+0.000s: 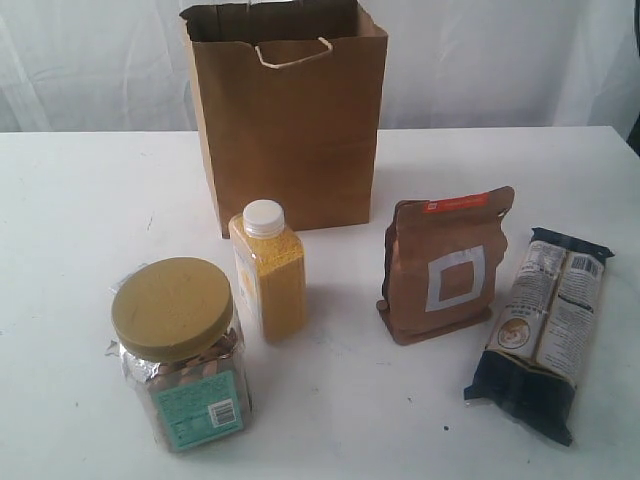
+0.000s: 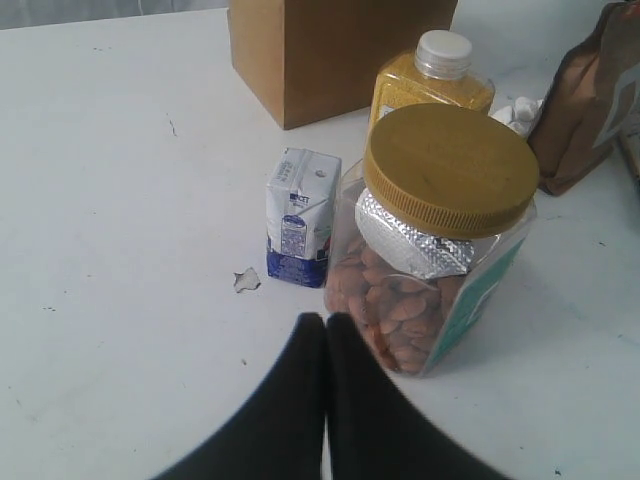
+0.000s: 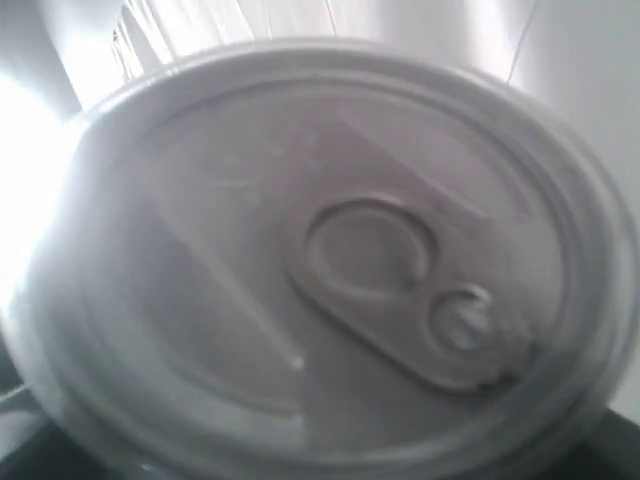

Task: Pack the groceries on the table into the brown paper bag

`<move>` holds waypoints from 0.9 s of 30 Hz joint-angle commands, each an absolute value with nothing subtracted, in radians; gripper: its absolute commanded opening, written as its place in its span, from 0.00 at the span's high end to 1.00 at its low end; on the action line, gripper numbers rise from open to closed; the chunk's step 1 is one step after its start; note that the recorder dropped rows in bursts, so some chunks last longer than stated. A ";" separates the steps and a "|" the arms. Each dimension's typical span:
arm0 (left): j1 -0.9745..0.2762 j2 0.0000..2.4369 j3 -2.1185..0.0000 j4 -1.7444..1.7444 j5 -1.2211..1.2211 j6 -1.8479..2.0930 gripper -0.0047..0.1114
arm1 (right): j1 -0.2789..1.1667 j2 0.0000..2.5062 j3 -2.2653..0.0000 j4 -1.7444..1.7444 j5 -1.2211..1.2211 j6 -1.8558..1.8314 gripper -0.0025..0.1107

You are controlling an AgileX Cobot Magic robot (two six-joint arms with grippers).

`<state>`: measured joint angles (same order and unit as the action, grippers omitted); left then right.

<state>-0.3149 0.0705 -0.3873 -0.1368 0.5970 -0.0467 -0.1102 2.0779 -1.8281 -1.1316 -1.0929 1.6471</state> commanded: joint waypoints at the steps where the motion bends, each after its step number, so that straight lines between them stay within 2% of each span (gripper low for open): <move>1: -0.310 0.070 -0.380 -0.154 0.591 -0.050 0.96 | -0.100 2.192 -1.990 -1.101 -1.221 1.657 0.98; 10: -0.310 0.070 -0.380 -0.154 0.591 -0.050 0.96 | 0.001 2.349 -2.172 -1.104 -1.221 1.614 0.98; 27: -0.310 0.070 -0.380 -0.154 0.591 -0.050 0.96 | 0.032 2.434 -2.185 -1.138 -1.221 1.563 0.98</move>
